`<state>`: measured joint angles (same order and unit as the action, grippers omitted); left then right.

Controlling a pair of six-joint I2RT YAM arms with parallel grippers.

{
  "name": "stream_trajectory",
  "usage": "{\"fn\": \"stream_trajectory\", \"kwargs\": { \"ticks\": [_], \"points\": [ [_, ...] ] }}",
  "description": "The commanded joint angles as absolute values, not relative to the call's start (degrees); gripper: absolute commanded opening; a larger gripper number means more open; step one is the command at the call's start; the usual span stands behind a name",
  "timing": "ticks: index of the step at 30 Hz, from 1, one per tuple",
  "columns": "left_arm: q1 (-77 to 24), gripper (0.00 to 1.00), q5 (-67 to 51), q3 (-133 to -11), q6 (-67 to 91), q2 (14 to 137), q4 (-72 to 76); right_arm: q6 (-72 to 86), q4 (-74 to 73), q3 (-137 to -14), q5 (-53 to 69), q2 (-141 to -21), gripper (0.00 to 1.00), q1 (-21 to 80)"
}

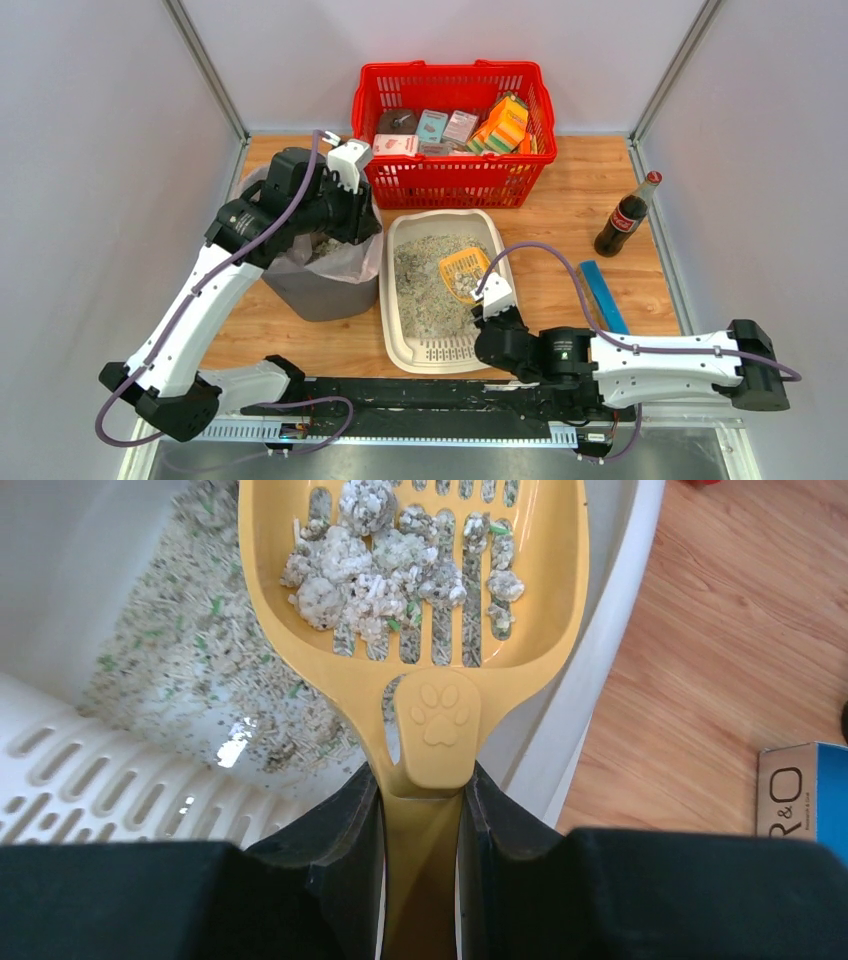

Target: Clean the litter box

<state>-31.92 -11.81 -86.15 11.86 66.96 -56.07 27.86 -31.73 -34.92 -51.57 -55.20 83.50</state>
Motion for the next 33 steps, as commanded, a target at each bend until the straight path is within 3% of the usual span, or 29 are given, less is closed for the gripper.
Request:
{"fn": "stream_trajectory", "kwargs": {
  "ticks": [1, 6, 8, 16, 23, 33],
  "points": [
    [-32.3, 0.52, -10.7, -86.2, 8.4, 63.9, -51.7, 27.4, -31.4, -36.9, -50.5, -49.7, 0.00, 83.8],
    [-32.1, 0.66, -4.1, -85.8, 4.9, 60.8, -51.7, 28.7, -40.9, -44.0, -50.2, -48.8, 0.00, 83.8],
    [-31.1, 0.77, -2.6, -86.1, 4.3, 59.5, -51.5, 27.7, -44.4, -46.8, -49.0, -49.1, 0.00, 83.8],
    [-20.4, 0.78, -6.6, -85.5, 5.2, 55.0, -46.8, 19.4, -51.9, -66.8, -46.4, -55.7, 0.00, 83.8],
    [-13.2, 0.79, 8.3, -78.8, 6.0, 51.9, -40.5, 8.0, -52.0, -84.7, -45.4, -66.8, 0.00, 83.8],
    [-12.1, 0.80, 19.9, -78.9, 0.5, 49.7, -41.6, 9.3, -51.5, -84.7, -42.5, -68.6, 0.00, 81.1]
  ]
}}
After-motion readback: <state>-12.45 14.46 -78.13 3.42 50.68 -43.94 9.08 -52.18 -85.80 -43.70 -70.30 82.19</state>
